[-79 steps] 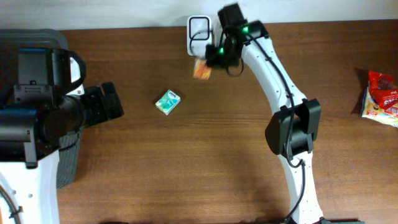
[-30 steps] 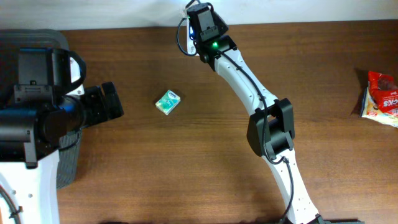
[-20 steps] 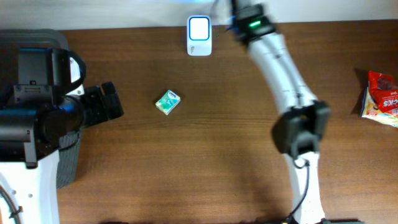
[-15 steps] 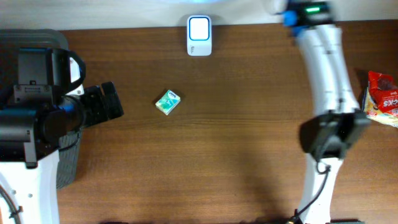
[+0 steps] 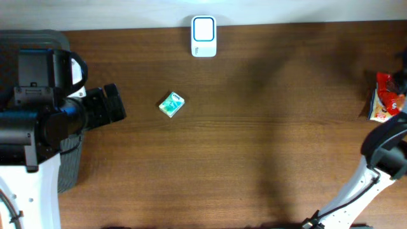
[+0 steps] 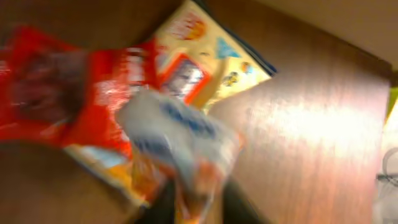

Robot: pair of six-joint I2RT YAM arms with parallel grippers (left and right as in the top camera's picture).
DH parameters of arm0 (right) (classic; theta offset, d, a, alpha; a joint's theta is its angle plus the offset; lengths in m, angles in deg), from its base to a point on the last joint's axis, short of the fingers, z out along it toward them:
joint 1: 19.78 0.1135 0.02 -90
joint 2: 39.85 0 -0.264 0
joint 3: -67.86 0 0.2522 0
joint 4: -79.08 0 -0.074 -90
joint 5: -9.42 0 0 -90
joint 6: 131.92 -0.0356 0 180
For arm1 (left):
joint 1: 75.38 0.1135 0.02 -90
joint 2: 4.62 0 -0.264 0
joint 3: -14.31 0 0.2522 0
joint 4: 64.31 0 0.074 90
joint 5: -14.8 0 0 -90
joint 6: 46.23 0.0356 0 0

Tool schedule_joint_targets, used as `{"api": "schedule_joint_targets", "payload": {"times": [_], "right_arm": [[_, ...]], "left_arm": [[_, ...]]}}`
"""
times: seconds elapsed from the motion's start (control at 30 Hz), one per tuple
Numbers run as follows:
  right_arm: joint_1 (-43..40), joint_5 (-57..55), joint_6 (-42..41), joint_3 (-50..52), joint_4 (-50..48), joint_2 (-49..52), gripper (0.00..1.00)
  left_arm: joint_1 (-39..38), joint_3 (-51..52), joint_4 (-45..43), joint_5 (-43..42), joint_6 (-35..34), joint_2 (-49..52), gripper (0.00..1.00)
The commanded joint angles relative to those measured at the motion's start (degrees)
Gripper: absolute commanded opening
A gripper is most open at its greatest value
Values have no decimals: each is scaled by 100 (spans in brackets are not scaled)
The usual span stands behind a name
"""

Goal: Scan the item barcode
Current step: 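Carry the orange pack right and drop it on the bag pile, then reach the right gripper to the green tissue pack and grasp it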

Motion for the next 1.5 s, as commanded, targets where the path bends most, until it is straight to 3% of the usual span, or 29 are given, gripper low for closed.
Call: {"api": "schedule_joint_targets", "payload": {"times": [0.0,0.07,0.27,0.37,0.53,0.6,0.8,0.83,0.87,0.93,1.1,1.27,1.47], "right_arm": [[-122,166,-35,140,2,24,76],[-127,146,44,98,2,11,99],[101,306,313,63,-22,-358,99],[361,1078,879,63,-278,-695,99],[1163,5123,2625,63,-560,-1071,99],[1681,6148,3178,94,-479,-1012,98],[3355,6118,3250,557,-737,-734,99],[3685,6063,3241,697,-868,-654,92],[3950,6033,3150,793,-953,-595,86],[4524,6013,2492,1025,-1266,-396,86],[5630,5965,-44,1596,-2645,48,83],[6323,5204,-1217,1624,-3263,372,79],[6690,4269,-2063,1637,-3252,391,64]], "left_arm": [[22,-37,-2,-20,4,-9,99],[22,-37,-2,-20,4,-9,99],[22,-37,-2,-20,4,-9,99],[22,-37,-2,-20,4,-9,99],[22,-37,-2,-20,4,-9,99],[22,-37,-2,-20,4,-9,99],[22,-37,-2,-20,4,-9,99],[22,-37,-2,-20,4,-9,99],[22,-37,-2,-20,4,-9,99],[22,-37,-2,-22,4,-9,99],[22,-37,-2,-20,4,-9,99],[22,-37,-2,-20,4,-9,99],[22,-37,-2,-20,4,-9,99]]}}
